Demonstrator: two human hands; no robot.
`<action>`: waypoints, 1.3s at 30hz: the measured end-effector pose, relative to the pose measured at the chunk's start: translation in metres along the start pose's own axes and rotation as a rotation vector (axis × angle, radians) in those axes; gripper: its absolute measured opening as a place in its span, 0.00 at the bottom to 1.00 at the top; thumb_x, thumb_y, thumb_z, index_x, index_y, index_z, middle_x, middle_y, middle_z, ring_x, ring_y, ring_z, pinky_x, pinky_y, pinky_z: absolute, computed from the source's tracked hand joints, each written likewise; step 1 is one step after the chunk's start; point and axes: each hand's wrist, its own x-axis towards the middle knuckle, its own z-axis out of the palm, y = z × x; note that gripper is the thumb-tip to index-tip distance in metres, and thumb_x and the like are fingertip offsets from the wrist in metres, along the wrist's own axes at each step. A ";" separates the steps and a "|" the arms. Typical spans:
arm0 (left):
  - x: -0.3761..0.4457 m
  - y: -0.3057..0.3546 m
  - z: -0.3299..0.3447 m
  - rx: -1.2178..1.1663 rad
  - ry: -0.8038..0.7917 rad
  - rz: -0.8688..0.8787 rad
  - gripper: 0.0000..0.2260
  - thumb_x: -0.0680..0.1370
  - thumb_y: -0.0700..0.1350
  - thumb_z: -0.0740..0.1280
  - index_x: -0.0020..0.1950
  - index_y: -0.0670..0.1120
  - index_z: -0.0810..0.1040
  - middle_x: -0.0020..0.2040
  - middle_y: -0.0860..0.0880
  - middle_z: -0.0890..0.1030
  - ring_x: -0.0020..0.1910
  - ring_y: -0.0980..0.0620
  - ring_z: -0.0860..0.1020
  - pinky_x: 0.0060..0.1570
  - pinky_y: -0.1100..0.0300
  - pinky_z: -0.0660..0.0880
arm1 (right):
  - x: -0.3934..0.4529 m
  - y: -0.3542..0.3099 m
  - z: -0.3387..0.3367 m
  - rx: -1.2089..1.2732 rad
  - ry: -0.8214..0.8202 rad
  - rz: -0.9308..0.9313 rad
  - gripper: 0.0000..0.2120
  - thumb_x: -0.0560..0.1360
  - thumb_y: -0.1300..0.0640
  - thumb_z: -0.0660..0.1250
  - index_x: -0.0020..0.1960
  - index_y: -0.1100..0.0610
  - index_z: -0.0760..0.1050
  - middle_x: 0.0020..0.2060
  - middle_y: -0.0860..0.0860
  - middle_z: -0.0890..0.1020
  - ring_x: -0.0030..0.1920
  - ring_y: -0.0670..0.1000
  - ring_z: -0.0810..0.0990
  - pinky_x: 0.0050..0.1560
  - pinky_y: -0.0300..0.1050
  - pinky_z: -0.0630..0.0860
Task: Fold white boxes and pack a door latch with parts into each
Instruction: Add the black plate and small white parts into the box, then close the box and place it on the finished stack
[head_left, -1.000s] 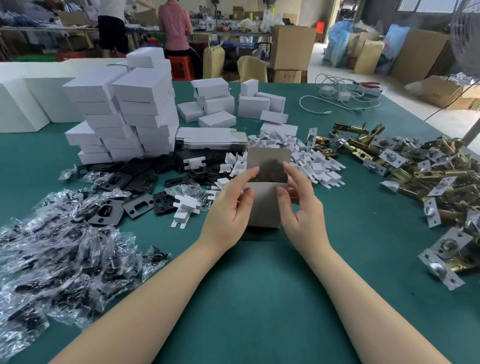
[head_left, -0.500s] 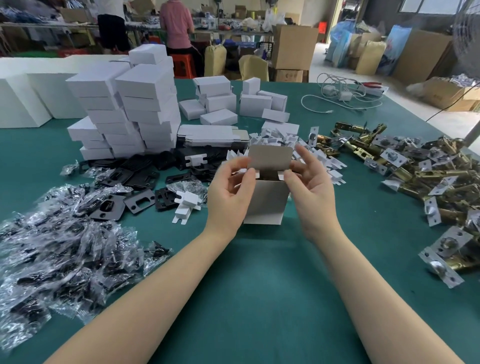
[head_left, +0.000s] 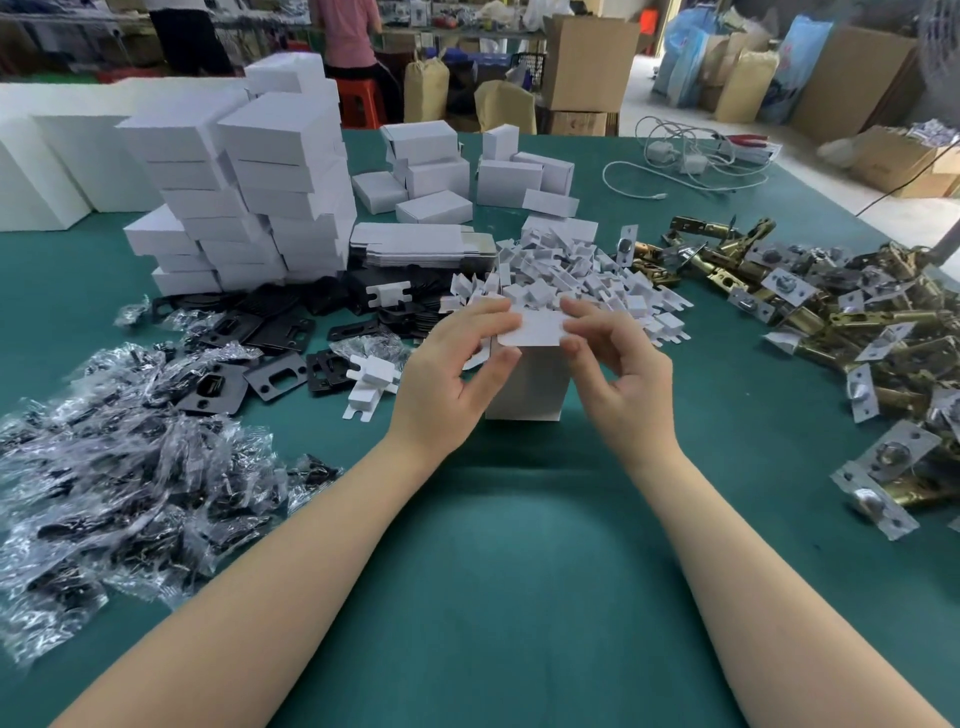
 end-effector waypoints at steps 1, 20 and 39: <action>0.000 0.001 0.001 -0.007 0.019 -0.003 0.14 0.80 0.49 0.64 0.58 0.41 0.81 0.61 0.49 0.80 0.66 0.52 0.75 0.60 0.46 0.76 | 0.000 0.001 0.000 -0.004 0.001 0.003 0.04 0.76 0.49 0.67 0.50 0.42 0.74 0.58 0.39 0.79 0.61 0.43 0.79 0.60 0.41 0.76; 0.004 0.017 0.009 -0.134 0.181 -0.086 0.06 0.79 0.47 0.66 0.55 0.51 0.79 0.52 0.62 0.80 0.50 0.59 0.80 0.50 0.66 0.76 | 0.005 -0.004 0.007 0.030 0.083 0.032 0.08 0.77 0.59 0.70 0.50 0.46 0.77 0.46 0.42 0.81 0.48 0.46 0.81 0.51 0.42 0.77; -0.002 -0.002 0.011 0.051 0.089 0.095 0.06 0.78 0.39 0.68 0.55 0.42 0.80 0.63 0.47 0.75 0.64 0.47 0.76 0.58 0.53 0.76 | 0.002 0.011 -0.003 -0.192 -0.065 -0.113 0.10 0.74 0.61 0.73 0.55 0.54 0.81 0.62 0.47 0.77 0.61 0.44 0.77 0.55 0.42 0.78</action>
